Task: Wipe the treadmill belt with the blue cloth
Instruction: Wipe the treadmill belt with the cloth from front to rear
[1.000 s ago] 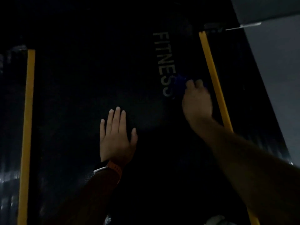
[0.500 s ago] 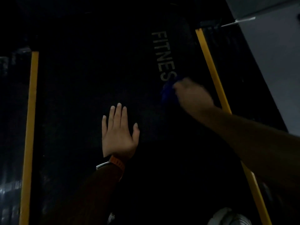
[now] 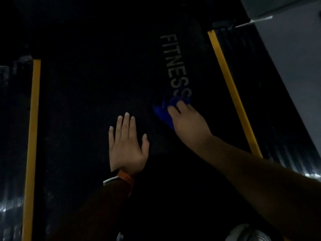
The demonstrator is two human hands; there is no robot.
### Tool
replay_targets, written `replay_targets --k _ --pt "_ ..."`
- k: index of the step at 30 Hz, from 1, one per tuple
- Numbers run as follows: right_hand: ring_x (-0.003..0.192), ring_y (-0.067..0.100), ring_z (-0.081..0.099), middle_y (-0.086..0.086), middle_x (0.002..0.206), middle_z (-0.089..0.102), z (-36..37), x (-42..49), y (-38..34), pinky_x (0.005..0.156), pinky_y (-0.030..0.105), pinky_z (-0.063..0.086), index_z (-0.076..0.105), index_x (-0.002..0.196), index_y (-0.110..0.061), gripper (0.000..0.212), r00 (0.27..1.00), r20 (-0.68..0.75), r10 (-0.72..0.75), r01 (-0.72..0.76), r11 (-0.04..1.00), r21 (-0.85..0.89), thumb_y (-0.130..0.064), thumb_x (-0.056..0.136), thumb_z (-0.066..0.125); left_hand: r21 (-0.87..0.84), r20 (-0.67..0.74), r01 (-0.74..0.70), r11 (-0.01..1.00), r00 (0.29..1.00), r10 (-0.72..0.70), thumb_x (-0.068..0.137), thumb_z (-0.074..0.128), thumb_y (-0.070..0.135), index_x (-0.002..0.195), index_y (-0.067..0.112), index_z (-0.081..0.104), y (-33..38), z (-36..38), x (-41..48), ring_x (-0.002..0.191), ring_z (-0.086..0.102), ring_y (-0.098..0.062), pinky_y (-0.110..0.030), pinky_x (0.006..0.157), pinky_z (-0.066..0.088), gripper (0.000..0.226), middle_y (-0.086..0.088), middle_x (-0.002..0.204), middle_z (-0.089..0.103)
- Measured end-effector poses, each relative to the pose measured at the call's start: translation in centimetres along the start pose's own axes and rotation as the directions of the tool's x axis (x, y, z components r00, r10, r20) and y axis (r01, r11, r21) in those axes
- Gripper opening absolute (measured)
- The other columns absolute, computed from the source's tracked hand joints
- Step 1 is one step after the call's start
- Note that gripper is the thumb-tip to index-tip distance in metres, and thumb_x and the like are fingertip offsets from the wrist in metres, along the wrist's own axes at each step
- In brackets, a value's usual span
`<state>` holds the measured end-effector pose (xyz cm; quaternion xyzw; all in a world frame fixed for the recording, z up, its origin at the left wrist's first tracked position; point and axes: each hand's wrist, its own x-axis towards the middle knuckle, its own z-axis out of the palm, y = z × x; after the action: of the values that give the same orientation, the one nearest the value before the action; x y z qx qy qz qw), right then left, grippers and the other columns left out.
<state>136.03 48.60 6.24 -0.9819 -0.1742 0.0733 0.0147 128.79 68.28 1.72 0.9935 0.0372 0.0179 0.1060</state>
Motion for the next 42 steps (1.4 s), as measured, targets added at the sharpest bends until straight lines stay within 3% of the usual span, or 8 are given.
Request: replay_targets --k 6,11,16,21,26,31,38,42 --pt "0.096 0.035 0.059 0.016 0.123 0.049 -1.6 2.0 8.7 0.067 0.036 0.048 0.044 0.123 -0.011 0.034 0.904 -0.137 0.405 -0.408 0.913 0.006 -0.007 0.090 0.051 -0.007 -0.010 -0.005 1.000 1.000 0.005 0.103 0.030 0.049 0.159 0.009 0.031 -0.1 0.1 0.2 0.159 0.011 -0.022 -0.050 0.129 0.007 0.070 -0.007 0.170 0.021" --pt "0.109 0.031 0.054 0.011 0.133 0.041 -0.6 -2.6 3.1 0.083 0.039 0.053 0.034 0.138 -0.020 0.059 0.993 0.054 -0.101 0.103 0.994 -0.042 -0.015 0.086 0.062 0.003 0.005 -0.005 1.000 1.000 0.005 0.102 0.030 0.050 0.160 0.010 0.031 0.0 -0.3 0.1 0.159 0.011 -0.022 -0.052 0.128 0.010 0.071 -0.006 0.171 0.021" --pt "0.101 0.036 0.059 0.017 0.125 0.047 -1.6 0.1 7.5 0.073 0.041 0.052 0.041 0.128 -0.013 0.040 0.906 -0.102 0.412 -0.415 0.910 -0.012 -0.006 0.090 0.051 0.017 0.012 -0.007 1.000 1.000 0.006 0.102 0.027 0.051 0.160 0.010 0.029 -0.1 -0.1 0.3 0.159 0.009 -0.022 -0.051 0.129 0.008 0.072 -0.006 0.171 0.020" --pt "0.110 0.028 0.053 0.008 0.133 0.038 -0.6 -3.3 2.6 0.087 0.039 0.052 0.032 0.137 -0.022 0.059 0.983 0.147 -0.112 0.113 0.994 0.005 -0.016 0.087 0.062 0.019 0.017 -0.010 1.000 1.000 0.009 0.102 0.026 0.052 0.161 0.011 0.028 0.0 -0.2 0.0 0.160 0.008 -0.022 -0.052 0.128 0.010 0.072 -0.005 0.171 0.018" --pt "0.094 0.032 0.062 0.014 0.124 0.046 -1.6 -2.1 5.5 0.068 0.036 0.049 0.042 0.120 -0.016 0.033 0.917 -0.067 0.394 -0.393 0.919 0.018 -0.009 0.090 0.054 0.032 0.008 -0.014 0.999 1.000 0.014 0.103 0.026 0.052 0.161 0.010 0.028 0.0 -0.1 0.2 0.159 0.010 -0.023 -0.052 0.128 0.009 0.072 -0.007 0.171 0.019" --pt "0.112 0.032 0.046 0.011 0.132 0.039 0.1 -5.5 0.7 0.090 0.043 0.045 0.034 0.145 -0.021 0.062 0.990 0.063 -0.127 0.131 0.989 -0.074 -0.023 0.088 0.060 0.039 0.036 -0.009 0.999 0.999 0.008 0.102 0.023 0.055 0.162 0.012 0.026 0.1 -0.4 0.1 0.159 0.008 -0.022 -0.053 0.128 0.009 0.074 -0.006 0.172 0.017" --pt "0.130 0.034 0.041 0.016 0.143 0.043 2.6 -4.2 1.3 0.108 0.049 0.039 0.053 0.134 -0.009 0.048 0.971 -0.109 0.213 -0.210 0.977 0.039 -0.017 0.087 0.062 0.047 0.030 -0.007 0.999 1.000 0.005 0.102 0.022 0.056 0.162 0.012 0.023 0.0 -0.2 0.0 0.159 0.007 -0.022 -0.051 0.129 0.008 0.074 -0.006 0.172 0.016" --pt "0.151 0.022 -0.003 0.004 0.165 0.002 3.0 -3.6 4.1 0.124 0.040 0.003 -0.004 0.150 -0.022 0.079 0.999 -0.003 0.042 -0.042 0.999 0.014 -0.010 0.091 0.046 0.054 0.023 -0.008 0.998 1.000 0.006 0.102 0.022 0.056 0.162 0.012 0.024 0.3 -0.4 0.2 0.159 0.009 -0.023 -0.052 0.128 0.009 0.074 -0.006 0.171 0.017"
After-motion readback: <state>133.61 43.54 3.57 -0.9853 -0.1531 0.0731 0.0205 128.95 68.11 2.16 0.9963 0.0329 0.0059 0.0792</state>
